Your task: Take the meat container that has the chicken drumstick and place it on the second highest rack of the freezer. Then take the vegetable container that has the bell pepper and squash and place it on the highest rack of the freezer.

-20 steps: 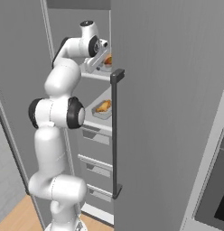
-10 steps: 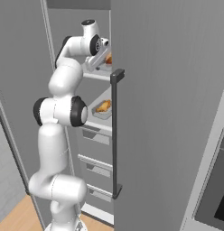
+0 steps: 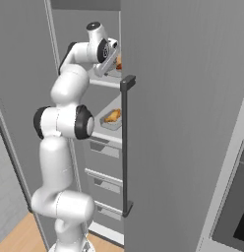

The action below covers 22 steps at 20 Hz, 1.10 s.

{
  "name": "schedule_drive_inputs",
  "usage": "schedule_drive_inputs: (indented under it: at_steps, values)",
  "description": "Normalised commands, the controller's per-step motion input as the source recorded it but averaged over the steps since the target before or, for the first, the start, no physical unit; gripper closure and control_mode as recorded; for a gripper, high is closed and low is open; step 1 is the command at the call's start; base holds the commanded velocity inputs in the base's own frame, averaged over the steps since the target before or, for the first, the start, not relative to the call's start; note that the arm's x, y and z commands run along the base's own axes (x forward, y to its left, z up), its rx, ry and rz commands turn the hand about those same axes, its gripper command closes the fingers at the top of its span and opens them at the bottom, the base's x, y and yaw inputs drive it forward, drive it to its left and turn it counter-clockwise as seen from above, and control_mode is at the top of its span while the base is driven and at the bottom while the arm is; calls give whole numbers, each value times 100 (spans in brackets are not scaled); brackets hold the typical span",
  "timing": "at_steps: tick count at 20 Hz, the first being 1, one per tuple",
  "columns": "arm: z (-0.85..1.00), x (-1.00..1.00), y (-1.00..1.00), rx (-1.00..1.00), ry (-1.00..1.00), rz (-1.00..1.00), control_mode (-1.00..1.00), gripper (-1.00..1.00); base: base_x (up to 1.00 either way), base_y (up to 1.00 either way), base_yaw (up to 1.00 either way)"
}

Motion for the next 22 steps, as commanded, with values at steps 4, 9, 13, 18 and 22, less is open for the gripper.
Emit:
schedule_drive_inputs:
  at_steps: [4,9,13,18,22]
  values:
    - [-12,-8,0,-7,-30,2,-100,-100,0,0,0]
    - [0,-37,0,-4,-32,1,-100,-100,0,0,0]
    - [4,-66,0,0,-25,2,-100,-100,0,0,0]
    - [38,-100,0,0,-14,2,-100,-100,0,0,0]
    - [39,-100,1,0,-5,0,-100,-100,0,0,0]
